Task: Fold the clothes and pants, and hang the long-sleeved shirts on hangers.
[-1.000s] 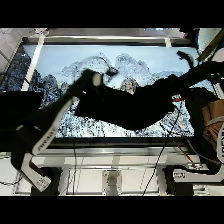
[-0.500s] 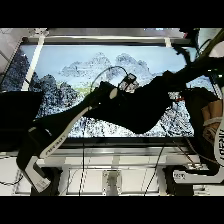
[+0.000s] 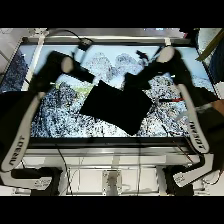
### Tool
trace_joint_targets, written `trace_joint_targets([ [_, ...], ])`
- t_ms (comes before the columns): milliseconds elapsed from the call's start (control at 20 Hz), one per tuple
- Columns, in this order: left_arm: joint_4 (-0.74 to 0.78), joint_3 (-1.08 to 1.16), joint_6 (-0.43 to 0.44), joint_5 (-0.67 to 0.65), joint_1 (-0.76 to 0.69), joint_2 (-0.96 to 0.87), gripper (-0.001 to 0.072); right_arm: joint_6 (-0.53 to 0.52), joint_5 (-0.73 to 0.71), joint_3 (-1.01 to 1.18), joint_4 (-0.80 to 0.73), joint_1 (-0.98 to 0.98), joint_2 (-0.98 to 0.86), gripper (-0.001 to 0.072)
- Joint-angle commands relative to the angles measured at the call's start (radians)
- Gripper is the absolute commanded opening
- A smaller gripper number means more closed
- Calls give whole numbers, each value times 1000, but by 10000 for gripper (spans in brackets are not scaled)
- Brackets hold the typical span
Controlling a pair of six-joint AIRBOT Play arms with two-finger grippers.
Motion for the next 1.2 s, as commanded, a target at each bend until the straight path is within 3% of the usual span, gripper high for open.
trace_joint_targets([
  [0, 11, -2, 0, -89, 122, 79, 9, -19, -330, 51, 83, 127, -101, 374],
  [150, 11, -3, 0, -116, 190, 84, 9, -142, -321, 81, 79, 164, -116, 396],
  [250, 11, -4, 0, -127, 220, 84, 9, -147, -259, 122, 38, 144, -112, 396],
  [400, 12, -4, 0, -159, 246, 83, 9, -146, 51, 234, -111, 42, -108, 394],
  [600, 11, -31, 0, -174, 256, 83, 9, -165, 378, 181, -325, -135, 16, 395],
  [700, -47, -67, 0, -141, 255, 82, 9, -187, 373, 63, -337, -210, 138, 433],
  [750, -114, -93, 1, -108, 255, 78, 9, -187, 348, -19, -336, -241, 208, 518],
  [850, -298, -163, 39, -37, 252, 52, 10, -187, 277, -212, -323, -283, 340, 530],
  [900, -417, -190, 110, -11, 245, 23, 64, -187, 230, -314, -300, -295, 398, 533],
  [950, -535, -201, 206, -9, 231, -16, 333, -187, 168, -423, -269, -299, 451, 533],
  [1000, -650, -201, 296, -8, 209, -65, 698, -187, 106, -512, -238, -298, 490, 533],
  [1050, -736, -200, 346, 4, 187, -109, 702, -188, 45, -592, -188, -298, 520, 533],
  [1150, -805, -200, 361, 38, 133, -196, 702, -217, -27, -684, -108, -298, 545, 533],
])
